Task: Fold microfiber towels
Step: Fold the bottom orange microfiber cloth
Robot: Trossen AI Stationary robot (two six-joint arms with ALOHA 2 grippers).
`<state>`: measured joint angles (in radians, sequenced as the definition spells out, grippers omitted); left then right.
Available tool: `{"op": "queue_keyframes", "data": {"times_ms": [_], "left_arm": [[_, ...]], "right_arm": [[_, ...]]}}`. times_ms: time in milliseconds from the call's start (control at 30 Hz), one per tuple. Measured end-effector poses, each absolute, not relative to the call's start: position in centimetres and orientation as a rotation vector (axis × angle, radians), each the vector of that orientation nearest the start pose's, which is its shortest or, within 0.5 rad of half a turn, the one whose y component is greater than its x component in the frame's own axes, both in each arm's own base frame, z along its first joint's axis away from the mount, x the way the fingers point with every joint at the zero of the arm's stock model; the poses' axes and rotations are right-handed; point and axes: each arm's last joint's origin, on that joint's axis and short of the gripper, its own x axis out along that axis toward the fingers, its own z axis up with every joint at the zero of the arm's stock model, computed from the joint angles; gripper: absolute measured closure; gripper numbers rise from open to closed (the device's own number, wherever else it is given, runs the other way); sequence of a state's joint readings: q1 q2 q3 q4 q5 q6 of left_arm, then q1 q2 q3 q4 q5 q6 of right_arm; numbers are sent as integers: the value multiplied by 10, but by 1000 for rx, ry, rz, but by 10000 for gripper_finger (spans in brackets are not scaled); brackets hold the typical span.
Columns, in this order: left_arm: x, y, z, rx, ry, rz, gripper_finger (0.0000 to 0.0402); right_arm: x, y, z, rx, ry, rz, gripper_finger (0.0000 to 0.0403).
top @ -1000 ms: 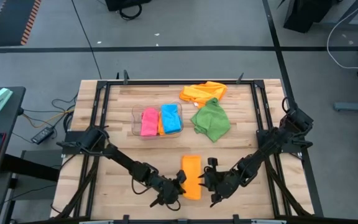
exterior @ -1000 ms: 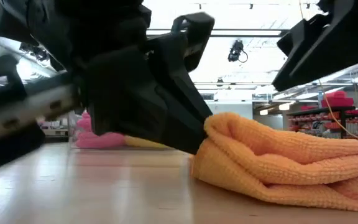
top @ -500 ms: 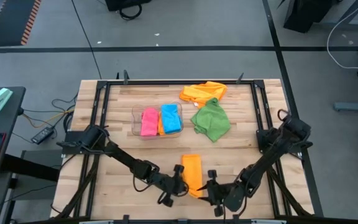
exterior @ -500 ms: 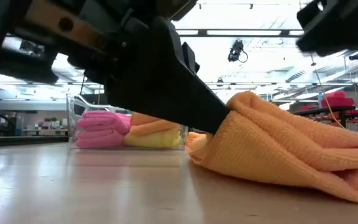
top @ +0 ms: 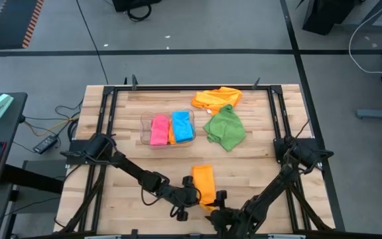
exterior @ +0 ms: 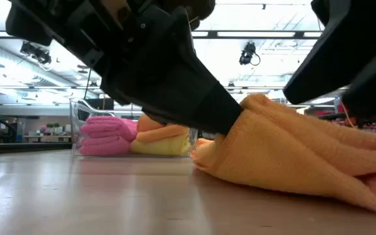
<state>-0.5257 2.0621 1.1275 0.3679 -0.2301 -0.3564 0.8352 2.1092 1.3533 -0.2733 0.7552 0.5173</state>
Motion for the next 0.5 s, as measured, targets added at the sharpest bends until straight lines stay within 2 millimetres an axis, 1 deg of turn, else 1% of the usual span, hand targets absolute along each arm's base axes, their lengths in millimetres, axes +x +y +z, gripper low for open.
{"op": "queue_keyframes", "data": {"times_ms": [167,267,500], "left_arm": [[363,-208,134,-155,537,-165,392],[362,-209,140,-155,526,-148,392],[356,-213,138,-154,541,-114,392]], "right_arm": [[300,302,129,-228,716,-129,164],[299,300,128,-223,708,-173,164],[292,307,137,-308,623,-213,164]]}}
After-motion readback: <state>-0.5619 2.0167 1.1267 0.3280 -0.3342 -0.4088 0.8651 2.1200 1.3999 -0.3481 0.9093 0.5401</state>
